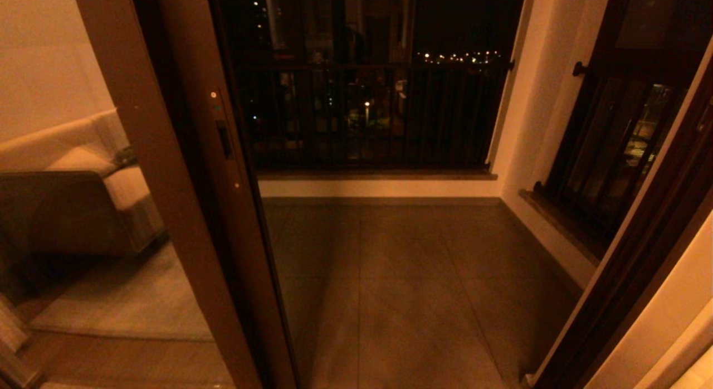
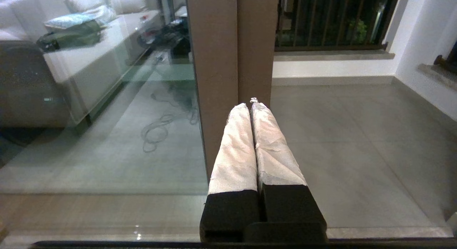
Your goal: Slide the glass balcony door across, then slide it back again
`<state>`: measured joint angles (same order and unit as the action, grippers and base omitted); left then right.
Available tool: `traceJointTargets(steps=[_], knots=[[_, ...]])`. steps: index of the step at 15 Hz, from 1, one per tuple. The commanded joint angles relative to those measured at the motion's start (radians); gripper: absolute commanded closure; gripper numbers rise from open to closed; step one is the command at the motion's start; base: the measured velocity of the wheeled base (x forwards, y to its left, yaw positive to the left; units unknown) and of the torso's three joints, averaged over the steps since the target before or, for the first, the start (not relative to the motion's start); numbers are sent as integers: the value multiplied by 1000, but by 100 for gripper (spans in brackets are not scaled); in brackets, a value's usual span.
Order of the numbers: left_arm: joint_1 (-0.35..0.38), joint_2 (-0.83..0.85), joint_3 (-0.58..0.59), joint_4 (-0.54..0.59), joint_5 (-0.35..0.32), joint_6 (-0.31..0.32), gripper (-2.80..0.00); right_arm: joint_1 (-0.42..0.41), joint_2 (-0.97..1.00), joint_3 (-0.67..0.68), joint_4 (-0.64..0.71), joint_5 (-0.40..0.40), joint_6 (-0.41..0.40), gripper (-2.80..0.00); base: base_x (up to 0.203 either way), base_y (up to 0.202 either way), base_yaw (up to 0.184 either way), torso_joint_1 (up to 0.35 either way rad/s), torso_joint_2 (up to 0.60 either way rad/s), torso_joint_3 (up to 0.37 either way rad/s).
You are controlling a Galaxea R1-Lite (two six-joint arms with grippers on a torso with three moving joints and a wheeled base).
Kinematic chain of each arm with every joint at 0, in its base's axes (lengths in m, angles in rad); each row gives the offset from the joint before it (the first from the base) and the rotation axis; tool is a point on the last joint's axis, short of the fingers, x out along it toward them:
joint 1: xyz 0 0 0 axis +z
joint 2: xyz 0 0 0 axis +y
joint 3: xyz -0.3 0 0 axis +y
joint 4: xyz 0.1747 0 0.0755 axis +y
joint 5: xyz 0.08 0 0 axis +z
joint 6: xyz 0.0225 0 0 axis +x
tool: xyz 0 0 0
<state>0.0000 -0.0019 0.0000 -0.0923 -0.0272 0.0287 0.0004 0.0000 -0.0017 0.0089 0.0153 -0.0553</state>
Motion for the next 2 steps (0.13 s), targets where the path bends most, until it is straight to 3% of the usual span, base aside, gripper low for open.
traceJointTargets(steps=[1, 2], knots=[[0, 2, 38, -1, 0, 0, 0, 0, 2, 0, -1, 1, 0, 0, 0, 0, 0, 0, 0, 0], [0, 2, 38, -1, 0, 0, 0, 1, 2, 0, 0, 0, 0, 0, 0, 0, 0, 0, 0, 0]])
